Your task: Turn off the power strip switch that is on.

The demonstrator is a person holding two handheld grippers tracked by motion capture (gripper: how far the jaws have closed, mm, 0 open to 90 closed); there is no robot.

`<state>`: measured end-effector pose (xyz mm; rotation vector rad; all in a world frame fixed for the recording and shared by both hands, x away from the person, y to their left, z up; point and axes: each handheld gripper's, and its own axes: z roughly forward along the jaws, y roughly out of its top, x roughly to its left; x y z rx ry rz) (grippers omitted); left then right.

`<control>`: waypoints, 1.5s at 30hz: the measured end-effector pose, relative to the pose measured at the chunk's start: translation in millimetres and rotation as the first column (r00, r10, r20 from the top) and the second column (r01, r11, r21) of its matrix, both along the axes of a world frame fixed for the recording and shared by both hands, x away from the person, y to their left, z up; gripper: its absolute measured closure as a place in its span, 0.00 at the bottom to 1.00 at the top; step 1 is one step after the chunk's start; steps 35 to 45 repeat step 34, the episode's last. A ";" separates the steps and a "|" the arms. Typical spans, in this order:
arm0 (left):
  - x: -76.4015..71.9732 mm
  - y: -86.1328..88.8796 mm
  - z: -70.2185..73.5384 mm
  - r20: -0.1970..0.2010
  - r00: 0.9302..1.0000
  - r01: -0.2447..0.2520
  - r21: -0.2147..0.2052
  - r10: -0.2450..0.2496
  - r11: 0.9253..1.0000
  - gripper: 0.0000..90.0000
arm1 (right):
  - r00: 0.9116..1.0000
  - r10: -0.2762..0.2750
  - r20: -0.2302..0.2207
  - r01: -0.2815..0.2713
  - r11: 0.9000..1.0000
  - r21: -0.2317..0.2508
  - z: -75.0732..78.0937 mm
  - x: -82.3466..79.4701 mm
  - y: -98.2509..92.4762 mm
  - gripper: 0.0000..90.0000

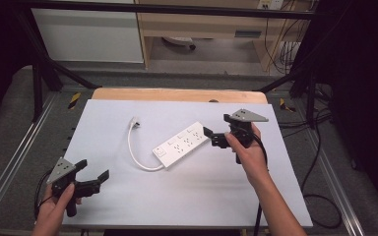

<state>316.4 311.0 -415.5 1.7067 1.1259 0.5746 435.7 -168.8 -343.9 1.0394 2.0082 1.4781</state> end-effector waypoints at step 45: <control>-0.6 -0.6 1.5 0.013 1.000 -0.003 -0.014 0.003 1.000 0.06 | 0.973 -0.195 -0.126 0.182 0.977 -0.106 -104.8 -66.2 -96.6 0.03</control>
